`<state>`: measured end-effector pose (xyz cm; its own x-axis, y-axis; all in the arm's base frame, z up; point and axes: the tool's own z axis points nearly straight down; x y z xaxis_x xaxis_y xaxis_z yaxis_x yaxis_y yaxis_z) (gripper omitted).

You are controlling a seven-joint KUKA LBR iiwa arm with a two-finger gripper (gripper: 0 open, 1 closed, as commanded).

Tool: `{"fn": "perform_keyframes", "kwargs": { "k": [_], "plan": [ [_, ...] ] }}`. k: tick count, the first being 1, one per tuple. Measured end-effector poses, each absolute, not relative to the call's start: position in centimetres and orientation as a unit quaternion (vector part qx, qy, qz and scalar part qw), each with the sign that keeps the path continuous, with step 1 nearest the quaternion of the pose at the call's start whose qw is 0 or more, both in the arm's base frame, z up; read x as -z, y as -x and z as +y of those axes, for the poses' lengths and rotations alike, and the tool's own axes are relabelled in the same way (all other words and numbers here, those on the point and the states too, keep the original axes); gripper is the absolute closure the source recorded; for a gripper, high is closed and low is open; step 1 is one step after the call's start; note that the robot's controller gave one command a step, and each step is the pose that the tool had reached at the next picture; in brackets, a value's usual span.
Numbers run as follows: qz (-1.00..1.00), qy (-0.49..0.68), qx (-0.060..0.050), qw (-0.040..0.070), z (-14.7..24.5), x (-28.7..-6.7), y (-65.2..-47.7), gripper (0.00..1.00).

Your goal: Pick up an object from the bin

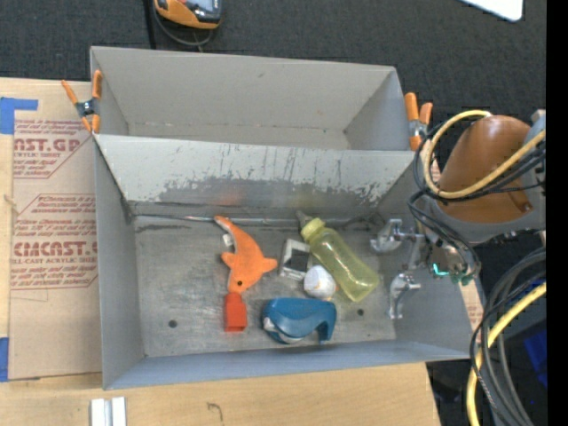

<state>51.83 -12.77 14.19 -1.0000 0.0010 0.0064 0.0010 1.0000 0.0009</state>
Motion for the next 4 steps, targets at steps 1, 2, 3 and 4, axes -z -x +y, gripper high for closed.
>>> {"fn": "perform_keyframes", "kwargs": {
  "k": [1,2,3,4],
  "plan": [
    [-1.000,0.000,0.000,-0.001,-12.7,-14.6,-52.0,0.00],
    [-1.000,0.011,-0.001,-0.005,-9.3,-10.1,-53.9,0.00],
    [-1.000,0.021,-0.002,-0.003,-8.4,-8.9,-54.1,1.00],
    [-1.000,0.021,-0.002,-0.003,-8.4,-8.9,-54.1,1.00]
  ]
}}
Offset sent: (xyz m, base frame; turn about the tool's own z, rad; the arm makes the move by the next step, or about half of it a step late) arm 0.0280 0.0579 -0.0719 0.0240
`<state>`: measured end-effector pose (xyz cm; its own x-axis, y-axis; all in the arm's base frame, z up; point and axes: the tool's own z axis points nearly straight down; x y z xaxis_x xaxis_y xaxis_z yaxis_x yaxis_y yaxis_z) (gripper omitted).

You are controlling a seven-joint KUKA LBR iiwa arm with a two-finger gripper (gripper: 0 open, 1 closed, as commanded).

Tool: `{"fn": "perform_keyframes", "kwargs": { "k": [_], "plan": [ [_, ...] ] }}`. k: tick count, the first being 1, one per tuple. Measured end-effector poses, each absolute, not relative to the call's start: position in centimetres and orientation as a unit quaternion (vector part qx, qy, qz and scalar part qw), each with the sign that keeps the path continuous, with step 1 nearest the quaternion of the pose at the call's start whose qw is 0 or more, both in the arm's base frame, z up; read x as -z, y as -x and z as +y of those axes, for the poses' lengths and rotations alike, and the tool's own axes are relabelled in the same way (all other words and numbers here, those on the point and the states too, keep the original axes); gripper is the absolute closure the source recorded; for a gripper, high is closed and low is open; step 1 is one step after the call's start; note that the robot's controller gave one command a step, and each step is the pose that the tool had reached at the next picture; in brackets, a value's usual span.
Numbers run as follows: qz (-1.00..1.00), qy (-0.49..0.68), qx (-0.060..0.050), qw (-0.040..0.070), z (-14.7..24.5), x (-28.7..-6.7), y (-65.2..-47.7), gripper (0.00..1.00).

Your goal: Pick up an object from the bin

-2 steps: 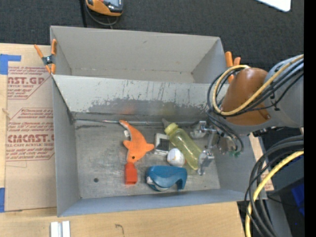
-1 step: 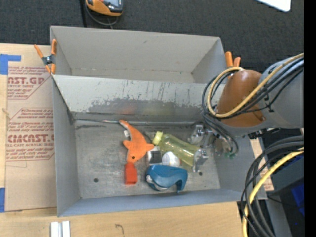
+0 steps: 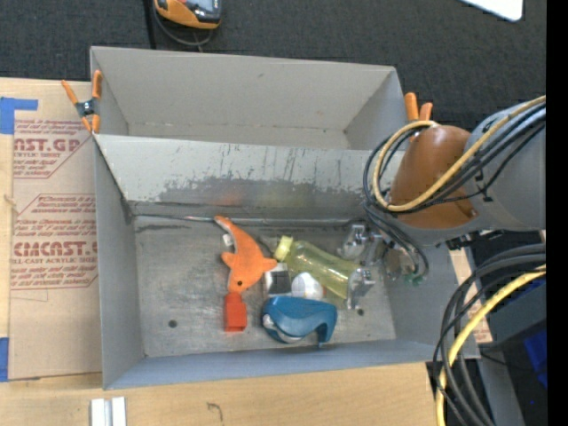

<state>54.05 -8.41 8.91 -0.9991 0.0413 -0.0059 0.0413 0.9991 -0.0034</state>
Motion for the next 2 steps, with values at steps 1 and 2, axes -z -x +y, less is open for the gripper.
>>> {"fn": "perform_keyframes", "kwargs": {
  "k": [1,2],
  "plan": [
    [1.000,-0.027,0.000,-0.004,-8.6,-11.8,-54.7,1.00],
    [0.998,-0.055,0.000,0.001,-7.8,-26.4,-54.1,1.00]
  ]
}}
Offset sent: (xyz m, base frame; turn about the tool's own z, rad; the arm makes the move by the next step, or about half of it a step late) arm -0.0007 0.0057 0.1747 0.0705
